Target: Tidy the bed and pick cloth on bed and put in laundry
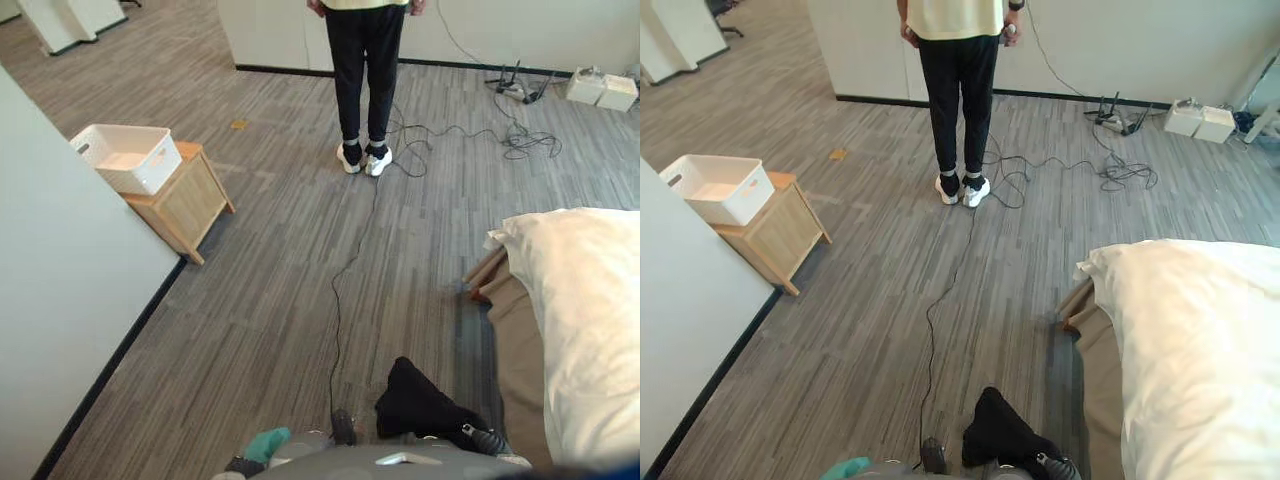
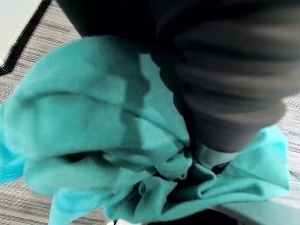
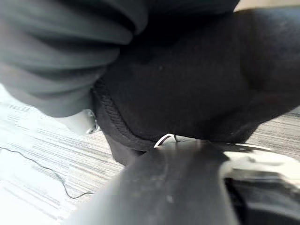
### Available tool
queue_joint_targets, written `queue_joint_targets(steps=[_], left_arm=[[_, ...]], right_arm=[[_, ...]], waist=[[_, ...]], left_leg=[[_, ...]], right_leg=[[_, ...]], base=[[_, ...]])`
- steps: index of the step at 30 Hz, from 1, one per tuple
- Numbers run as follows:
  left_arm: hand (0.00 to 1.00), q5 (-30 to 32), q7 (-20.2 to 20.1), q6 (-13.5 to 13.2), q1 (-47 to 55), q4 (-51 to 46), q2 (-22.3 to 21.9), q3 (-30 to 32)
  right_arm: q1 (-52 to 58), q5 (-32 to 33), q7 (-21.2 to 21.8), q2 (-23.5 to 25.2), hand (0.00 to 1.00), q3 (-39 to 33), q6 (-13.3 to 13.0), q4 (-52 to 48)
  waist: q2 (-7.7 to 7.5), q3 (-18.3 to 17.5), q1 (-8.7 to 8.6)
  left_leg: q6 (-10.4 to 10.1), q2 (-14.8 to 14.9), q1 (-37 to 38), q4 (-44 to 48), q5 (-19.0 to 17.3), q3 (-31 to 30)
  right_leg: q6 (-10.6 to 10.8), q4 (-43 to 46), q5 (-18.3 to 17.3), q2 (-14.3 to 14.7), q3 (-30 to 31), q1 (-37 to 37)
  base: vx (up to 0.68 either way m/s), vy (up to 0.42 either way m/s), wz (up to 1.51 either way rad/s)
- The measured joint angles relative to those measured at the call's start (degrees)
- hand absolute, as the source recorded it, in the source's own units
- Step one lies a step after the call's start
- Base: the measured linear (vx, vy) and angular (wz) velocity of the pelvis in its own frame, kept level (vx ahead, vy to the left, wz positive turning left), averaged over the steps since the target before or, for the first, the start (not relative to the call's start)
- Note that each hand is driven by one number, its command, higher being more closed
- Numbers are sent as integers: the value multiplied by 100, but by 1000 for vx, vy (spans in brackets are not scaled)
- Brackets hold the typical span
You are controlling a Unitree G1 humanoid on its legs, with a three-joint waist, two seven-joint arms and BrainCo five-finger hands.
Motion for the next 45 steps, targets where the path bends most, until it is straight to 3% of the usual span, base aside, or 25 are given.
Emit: queue_joint_targets(steps=[1,7,17,18,20,22,23,24,25,27,28,30,31,32,33,34,35,38,39,40,41,42,43,45], left_arm=[[100,8,10,-7,109,0,54,2],[100,-28,-4,1,114,1,48,35],[100,-634,-845,-21,248,12,-112,934],[100,-718,-922,-106,298,6,-147,1098],[100,-1025,-948,-262,263,-92,-196,1311],[100,-1185,-953,-342,188,-202,-207,1339],[100,-1273,-962,-344,146,-209,-217,1335],[100,-1335,-994,-345,96,-197,-245,1322],[100,-1331,-997,-346,87,-192,-252,1309],[100,-1293,-997,-347,35,-168,-245,1277],[100,-1235,-987,-367,-91,-143,-220,1294],[100,-1110,-969,-364,-103,-132,-243,1321],[100,-1057,-943,-368,-32,-129,-310,1288],[100,-1026,-936,-374,33,-109,-346,1282],[100,-1027,-940,-379,71,-20,-359,1276],[100,-1019,-944,-379,94,-21,-328,1271],[100,-1008,-944,-378,110,-6,-282,1186],[100,-1036,-941,-339,32,147,-204,822],[100,-1035,-953,-328,70,148,-142,691],[100,-1024,-994,-326,106,149,-30,555],[100,-1022,-1031,-325,97,149,19,488],[100,-1002,-1086,-316,51,149,87,369],[100,-896,-1105,-312,-12,149,92,344],[100,-852,-1110,-274,-144,149,88,309]], right_arm=[[113,-26,85,32,100,111,141,5],[112,-2,90,32,100,111,159,5],[52,1400,425,-26,100,104,502,127],[25,1532,458,-22,100,113,506,164],[-64,1524,494,-2,100,119,489,165],[-94,1491,528,-34,100,124,493,133],[-93,1489,539,-59,100,122,498,131],[-65,1487,544,-97,100,108,522,133],[-72,1487,545,-109,100,77,538,132],[-153,1488,549,-44,100,-83,548,115],[-197,1485,554,-1,100,-165,546,84],[-249,1457,563,10,100,-266,541,76],[-228,1426,559,-73,100,-276,505,75],[-218,1417,528,-96,100,-274,498,79],[-224,1363,481,-42,100,-275,505,86],[-241,1323,453,-43,100,-282,504,75],[-322,1301,409,-28,100,-314,507,65],[-346,1289,283,-35,100,-591,554,90],[-337,1286,228,2,100,-653,567,107],[-364,1281,183,70,100,-677,566,112],[-401,1279,184,104,100,-688,564,112],[-473,1270,187,160,100,-803,544,139],[-541,1265,183,168,100,-914,467,132],[-594,1267,190,170,100,-961,361,76]], waist=[[-107,-218,-20],[-107,-218,-18],[-111,-218,64],[-131,-226,138],[-189,-203,181],[-112,-72,224],[-68,-45,259],[-44,-35,320],[3,-52,324],[-8,-51,321],[-105,45,309],[-48,114,325],[78,71,328],[134,40,315],[164,-28,326],[135,-87,336],[63,-147,322],[157,-152,296],[114,-172,279],[16,-214,292],[-3,-221,285],[-126,-198,239],[-5,-166,147],[1,-129,41]], left_leg=[[-92,25,267,-14,-58,4],[-101,26,266,-14,-63,9],[-114,79,275,13,-162,229],[-104,137,205,250,-276,348],[-11,628,-689,2346,-933,438],[-7,1020,-1259,3836,-1006,216],[-22,1088,-1346,4087,-1011,130],[-241,1121,-1317,4213,-1132,-10],[-385,1082,-1239,4065,-1225,-88],[-435,922,-1122,3712,-1253,-167],[-418,861,-1207,3765,-1334,-174],[-401,784,-1222,3187,-1455,-337],[-498,877,-1213,2878,-1392,-490],[-452,939,-1194,2883,-1188,-371],[-261,764,-1117,2744,-1262,-230],[-215,679,-1093,2651,-1302,-143],[-119,544,-1077,2562,-1365,-88],[14,340,-600,2131,-1426,-65],[17,206,-289,1857,-1428,-79],[16,47,-78,1644,-1427,-83],[17,-30,27,1559,-1427,-112],[42,-105,185,1435,-1435,-149],[66,-107,314,1396,-1434,-195],[93,-62,538,1238,-1429,-263]], right_leg=[[-20,-314,1,90,-8,389],[-21,-314,0,90,-4,388],[-49,-313,-4,139,248,335],[-64,-310,0,144,378,317],[-130,-248,48,150,465,242],[-145,-256,59,240,515,390],[-147,-262,58,273,547,461],[-162,-309,45,301,635,529],[-173,-320,27,307,675,551],[-198,-484,74,288,791,574],[-207,-644,118,220,801,641],[-162,-659,90,106,802,698],[-91,-674,46,90,830,747],[-15,-679,2,55,879,816],[24,-697,-2,-119,968,839],[91,-663,-12,-180,993,828],[185,-278,-76,-310,1129,679],[407,1923,-211,-402,1229,284],[486,3033,32,-422,1256,127],[466,3959,522,-527,1185,-107],[402,4348,604,-598,1078,-225],[261,4923,457,-743,760,-475],[187,5251,145,-814,510,-730],[181,5192,-317,-717,458,-1207]], base=[[46,-25,-10],[0,0,0],[2,2,-11],[46,-7,-48],[68,-47,-41],[27,-46,-18],[11,12,-25],[18,66,-27],[67,101,-23],[53,75,-1],[-1,76,8],[-7,116,0],[43,195,-12],[134,289,-22],[190,268,-21],[241,232,-19],[258,179,-5],[304,150,3],[280,81,-10],[280,53,-13],[265,6,-11],[319,-29,1],[259,-28,10],[276,-56,27]])
